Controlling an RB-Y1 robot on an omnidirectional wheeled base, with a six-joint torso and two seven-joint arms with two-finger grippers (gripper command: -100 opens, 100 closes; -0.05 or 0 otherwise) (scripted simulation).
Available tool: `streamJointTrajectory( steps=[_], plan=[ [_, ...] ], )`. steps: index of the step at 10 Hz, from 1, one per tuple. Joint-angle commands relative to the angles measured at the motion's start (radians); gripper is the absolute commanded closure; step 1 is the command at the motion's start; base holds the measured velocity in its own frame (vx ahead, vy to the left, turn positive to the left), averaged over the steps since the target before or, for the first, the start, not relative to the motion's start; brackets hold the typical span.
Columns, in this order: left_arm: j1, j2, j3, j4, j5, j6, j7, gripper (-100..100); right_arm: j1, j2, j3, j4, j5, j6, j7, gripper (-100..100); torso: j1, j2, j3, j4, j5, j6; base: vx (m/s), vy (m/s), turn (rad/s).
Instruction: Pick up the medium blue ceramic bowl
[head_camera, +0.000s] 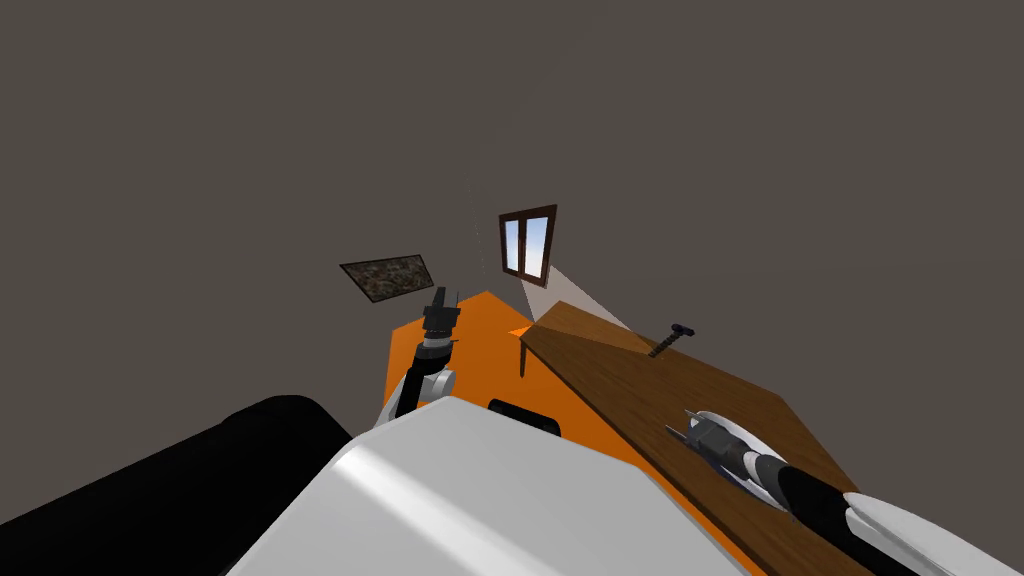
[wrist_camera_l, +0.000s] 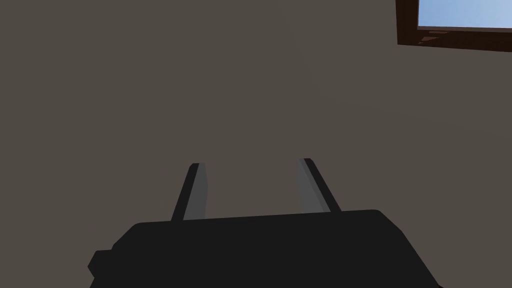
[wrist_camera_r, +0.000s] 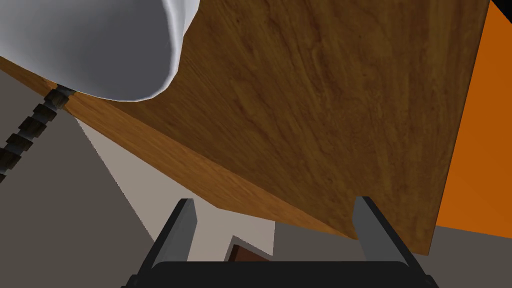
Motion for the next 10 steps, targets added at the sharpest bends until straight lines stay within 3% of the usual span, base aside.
streamJointTrajectory(
  steps=[1,3,4,6,8,10],
  plan=[
    [0.000,0.000,0.000,0.000,0.000,0.000,0.000,0,-0.005,-0.021,0.012,0.050,0.030,-0.015,0.018,-100,0.000,0.000,0.000,0.000,0.000,0.000,0.015,0.025,0.053],
    [0.000,0.000,0.000,0.000,0.000,0.000,0.000,0,-0.014,-0.047,0.042,0.144,0.082,-0.023,0.031,-100,-0.001,0.000,0.000,0.000,0.000,-0.001,0.021,0.015,0.107],
    [0.000,0.000,0.000,0.000,0.000,0.000,0.000,0,-0.014,-0.047,0.042,0.144,0.082,-0.023,0.031,-100,-0.001,0.000,0.000,0.000,0.000,0.000,0.014,-0.001,0.028],
    [0.000,0.000,0.000,0.000,0.000,0.000,0.000,0,-0.021,-0.063,0.069,0.208,0.127,-0.031,0.042,-100,-0.002,0.001,0.001,0.000,0.000,0.000,0.013,-0.007,0.075],
    [0.000,0.000,0.000,0.000,0.000,0.000,0.000,0,-0.021,-0.063,0.069,0.208,0.127,-0.031,0.042,-100,-0.003,0.001,0.001,0.000,-0.001,0.000,0.006,-0.011,0.010],
    [0.000,0.000,0.000,0.000,0.000,0.000,0.000,0,-0.024,-0.069,0.093,0.260,0.164,-0.038,0.049,-100,-0.002,0.001,0.001,0.000,-0.001,0.000,0.006,-0.012,0.060]
  ],
)
